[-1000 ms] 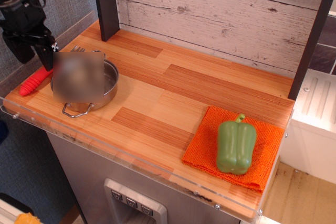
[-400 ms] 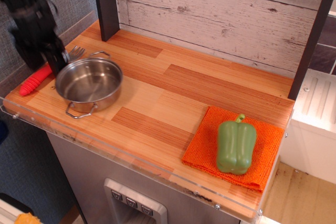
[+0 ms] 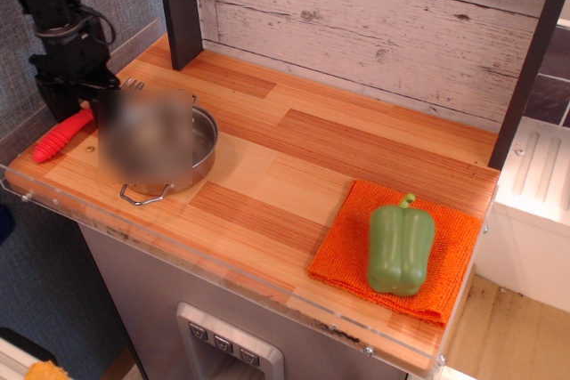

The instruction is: Place the spoon near the top-left corner of the cloth.

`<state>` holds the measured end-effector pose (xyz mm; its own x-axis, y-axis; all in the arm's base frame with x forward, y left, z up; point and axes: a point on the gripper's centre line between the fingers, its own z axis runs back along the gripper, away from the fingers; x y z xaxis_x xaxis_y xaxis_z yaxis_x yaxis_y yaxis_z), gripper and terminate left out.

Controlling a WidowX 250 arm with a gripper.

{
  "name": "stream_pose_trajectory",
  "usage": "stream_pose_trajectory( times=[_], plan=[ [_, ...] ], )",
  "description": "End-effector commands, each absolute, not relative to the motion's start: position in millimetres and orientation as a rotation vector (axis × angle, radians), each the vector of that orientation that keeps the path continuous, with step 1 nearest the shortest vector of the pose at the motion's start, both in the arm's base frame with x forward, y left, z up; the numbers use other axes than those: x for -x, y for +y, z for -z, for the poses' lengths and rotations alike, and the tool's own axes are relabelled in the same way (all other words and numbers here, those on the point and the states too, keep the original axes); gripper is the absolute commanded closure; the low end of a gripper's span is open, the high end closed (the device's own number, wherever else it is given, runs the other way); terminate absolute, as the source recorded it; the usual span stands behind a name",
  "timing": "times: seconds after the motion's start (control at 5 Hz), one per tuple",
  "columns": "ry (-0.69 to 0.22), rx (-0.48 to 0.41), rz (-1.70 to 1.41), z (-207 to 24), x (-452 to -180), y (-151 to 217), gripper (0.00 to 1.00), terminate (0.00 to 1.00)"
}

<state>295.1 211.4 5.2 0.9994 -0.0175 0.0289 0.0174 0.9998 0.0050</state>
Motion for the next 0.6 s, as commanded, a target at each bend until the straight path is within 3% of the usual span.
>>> stream_pose_trajectory(
  times=[0.0,0.2,0.4],
  plan=[
    [-0.009,-0.023,-0.035,-1,-287,215,1.0,0.0],
    [-0.016,-0.045,-0.09,-23,-282,214,1.0,0.0],
    [-0.1,-0.092,-0.227,-72,-268,200,1.0,0.0]
  ],
)
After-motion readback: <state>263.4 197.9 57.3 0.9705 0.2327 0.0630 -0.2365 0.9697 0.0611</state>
